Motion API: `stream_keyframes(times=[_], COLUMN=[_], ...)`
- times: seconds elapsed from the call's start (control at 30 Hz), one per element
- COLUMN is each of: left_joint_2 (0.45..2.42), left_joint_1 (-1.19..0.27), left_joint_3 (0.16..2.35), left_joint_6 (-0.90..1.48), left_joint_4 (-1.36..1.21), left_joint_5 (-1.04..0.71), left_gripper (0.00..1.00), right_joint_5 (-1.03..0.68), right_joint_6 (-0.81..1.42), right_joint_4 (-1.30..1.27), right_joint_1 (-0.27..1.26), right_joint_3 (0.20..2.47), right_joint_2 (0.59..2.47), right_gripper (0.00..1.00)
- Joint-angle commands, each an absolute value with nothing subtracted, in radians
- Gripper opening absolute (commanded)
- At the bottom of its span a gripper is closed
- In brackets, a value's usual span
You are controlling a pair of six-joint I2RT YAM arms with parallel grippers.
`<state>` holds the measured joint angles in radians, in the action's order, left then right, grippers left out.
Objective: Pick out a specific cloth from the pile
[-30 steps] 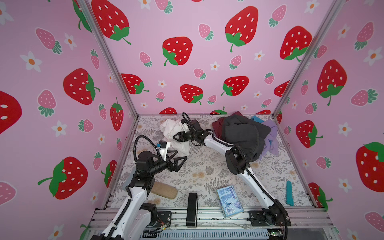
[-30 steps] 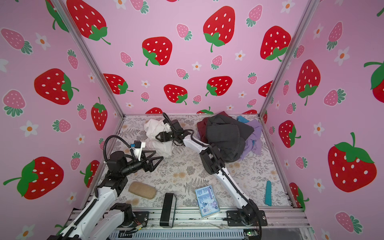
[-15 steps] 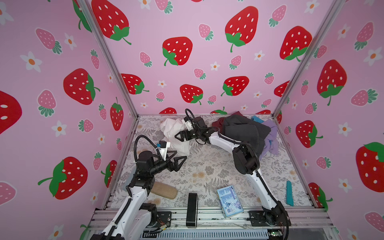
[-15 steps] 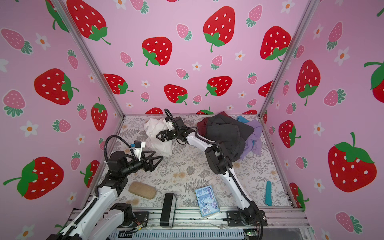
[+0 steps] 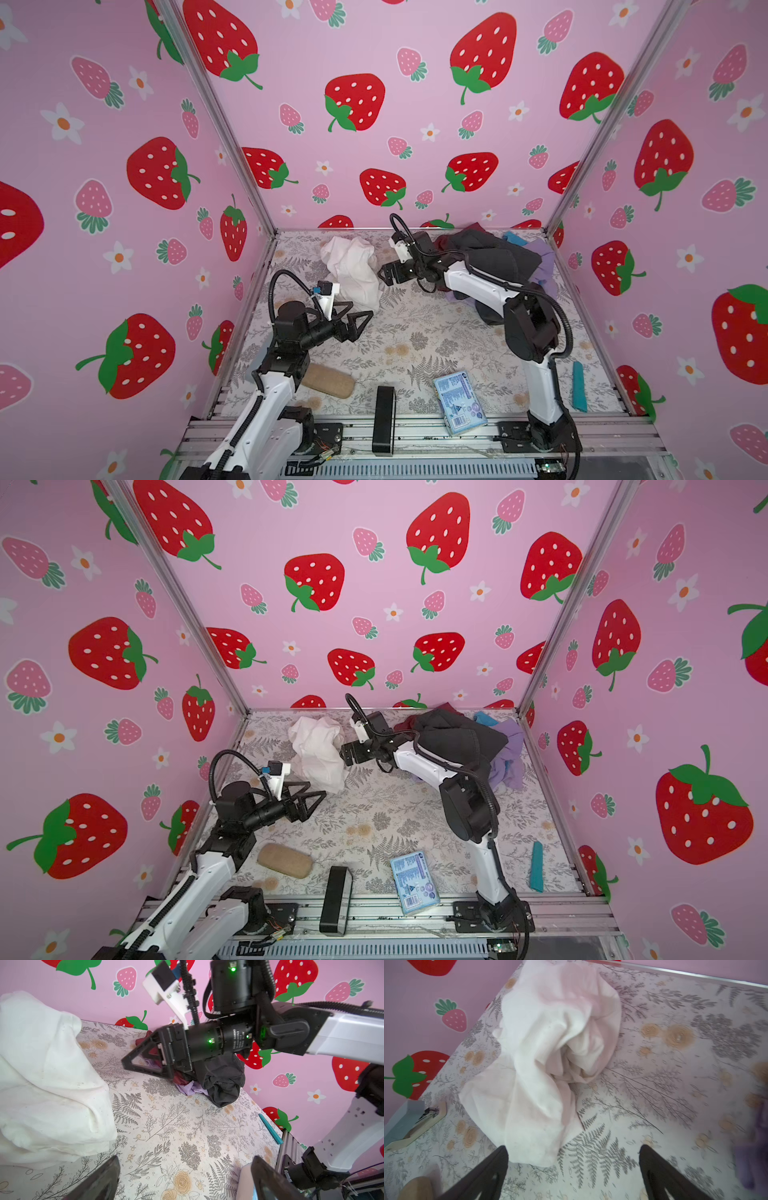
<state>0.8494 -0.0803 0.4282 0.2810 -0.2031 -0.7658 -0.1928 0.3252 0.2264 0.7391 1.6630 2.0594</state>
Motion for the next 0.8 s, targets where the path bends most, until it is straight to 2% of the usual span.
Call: stream_keyframes(times=[0.0,0.2,0.37,0.57,0.63,0.77], left_joint_2=[0.86,0.841,0.772,0.758,0.783,0.867], left_joint_1=[-0.079,-0.079,-0.077,-0.078,-0.078,-0.079], left_joint_3=[0.507,0.601,0.529,0.429,0.409,0.395], left_joint_6=[0.28,0.236,0.244,0.208,0.204,0.172], left_joint_4=[-0.145,0.088,0.039,-0.092,-0.132,-0.22], left_joint_5=[-0.731,-0.335,0.027,0.279,0.356,0.404], left_gripper=[0.99,1.0,1.0,0.99,0.99,0.97], right_joint_5=[-0.114,-0.012,0.122,0.197,0.283,0.309], right_joint_6=[0.277,0.164,0.141,0.104,0.073,0.048], right_joint_4=[0.228,0.145,0.067,-0.04,-0.125,-0.296], right_joint_1=[0.67,0.585,0.497,0.401,0.384,0.322], right_joint_3=[1.566,1.338,1.159,0.969,0.887,0.734], right_joint_2=[1.911,1.621,1.425,1.287,1.246,1.186], right_gripper=[1.0,1.0,1.0,1.0,1.0,1.0])
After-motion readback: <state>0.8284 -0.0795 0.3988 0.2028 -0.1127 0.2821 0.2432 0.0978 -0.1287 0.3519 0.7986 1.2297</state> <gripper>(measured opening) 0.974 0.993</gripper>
